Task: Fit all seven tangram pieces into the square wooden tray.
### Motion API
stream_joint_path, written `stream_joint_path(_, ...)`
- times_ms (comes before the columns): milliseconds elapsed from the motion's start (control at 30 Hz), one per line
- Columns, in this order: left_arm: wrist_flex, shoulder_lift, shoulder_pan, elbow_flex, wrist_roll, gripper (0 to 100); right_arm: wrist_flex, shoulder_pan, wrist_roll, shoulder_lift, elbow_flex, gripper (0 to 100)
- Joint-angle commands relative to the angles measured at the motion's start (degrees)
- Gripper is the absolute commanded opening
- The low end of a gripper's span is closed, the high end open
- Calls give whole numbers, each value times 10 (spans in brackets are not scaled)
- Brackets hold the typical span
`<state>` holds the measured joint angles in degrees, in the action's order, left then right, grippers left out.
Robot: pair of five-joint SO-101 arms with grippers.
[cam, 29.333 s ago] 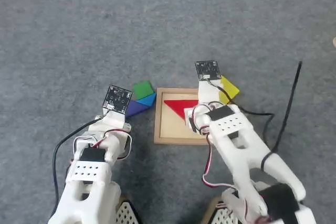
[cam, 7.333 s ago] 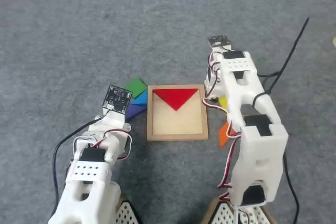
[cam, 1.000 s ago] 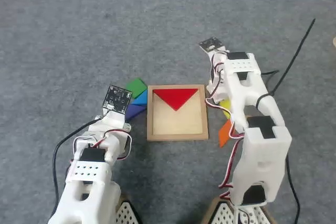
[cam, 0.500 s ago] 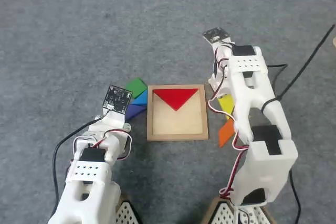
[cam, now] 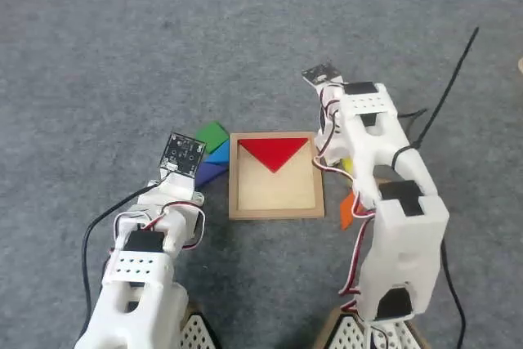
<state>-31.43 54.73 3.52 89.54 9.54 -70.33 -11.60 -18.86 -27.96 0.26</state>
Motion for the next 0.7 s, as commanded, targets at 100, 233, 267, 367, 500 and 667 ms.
stream_joint_path(100,9,-1,0,-24,-1,14,0,36,3,-36,-50,292)
stream_joint_path(233,9,-1,0,-24,-1,14,-36,33,2,-65,-89,280)
stream_joint_path(267,9,-1,0,-24,-1,14,-40,33,3,-70,-94,259)
stream_joint_path(367,9,-1,0,-24,-1,14,-37,33,4,-71,-98,183)
stream_joint_path(500,9,-1,0,-24,-1,14,-37,33,25,-66,-99,213)
stream_joint_path(667,9,-1,0,-24,-1,14,-44,35,32,-30,-103,216)
